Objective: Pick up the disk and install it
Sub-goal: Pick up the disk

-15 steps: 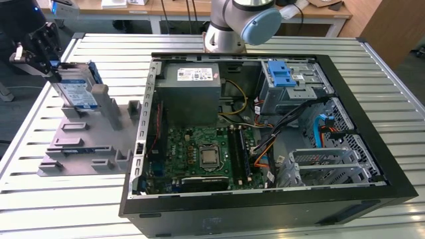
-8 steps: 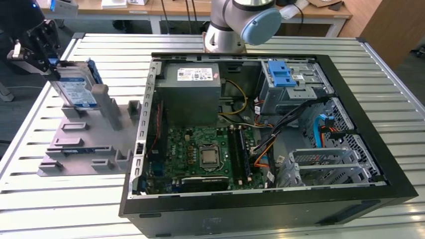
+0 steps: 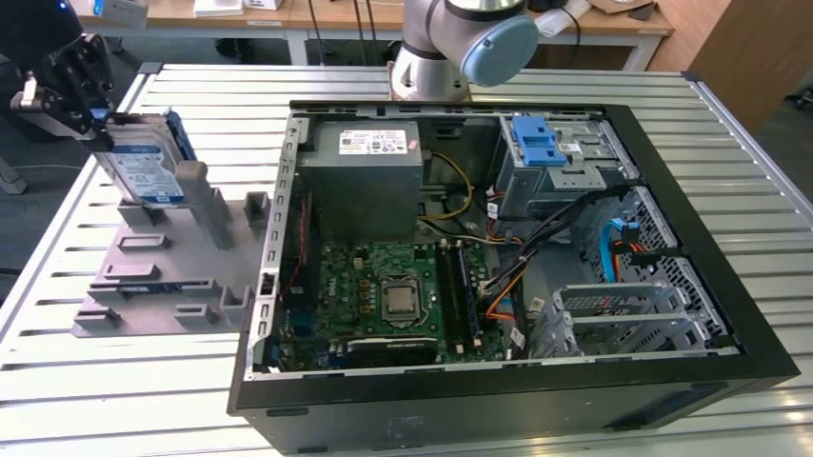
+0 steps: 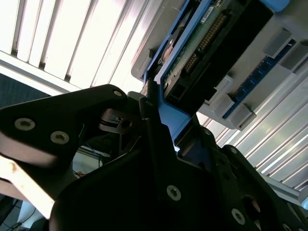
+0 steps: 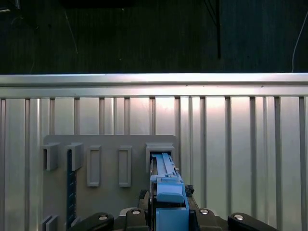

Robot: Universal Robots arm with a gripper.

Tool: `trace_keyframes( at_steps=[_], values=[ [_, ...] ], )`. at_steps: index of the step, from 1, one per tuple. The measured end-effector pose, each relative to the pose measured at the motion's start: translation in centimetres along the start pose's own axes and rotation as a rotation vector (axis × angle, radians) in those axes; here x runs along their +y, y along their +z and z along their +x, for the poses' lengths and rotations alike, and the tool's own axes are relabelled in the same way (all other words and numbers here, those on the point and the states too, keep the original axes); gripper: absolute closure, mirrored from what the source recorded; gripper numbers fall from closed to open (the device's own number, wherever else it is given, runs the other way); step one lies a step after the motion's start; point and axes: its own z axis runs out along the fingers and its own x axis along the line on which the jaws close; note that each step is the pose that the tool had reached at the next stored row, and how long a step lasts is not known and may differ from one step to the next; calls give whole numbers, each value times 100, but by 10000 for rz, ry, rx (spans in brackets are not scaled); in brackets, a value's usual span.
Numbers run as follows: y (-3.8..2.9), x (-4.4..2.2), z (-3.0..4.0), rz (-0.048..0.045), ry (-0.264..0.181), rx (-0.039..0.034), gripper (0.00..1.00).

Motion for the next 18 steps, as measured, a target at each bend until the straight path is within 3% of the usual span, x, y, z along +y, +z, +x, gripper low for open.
trace_keyframes(
  at_steps=[7, 18],
  values=[
    [-50, 1, 0, 1, 0, 0, 63],
    [-61, 1, 0, 1, 0, 0, 63]
  ],
)
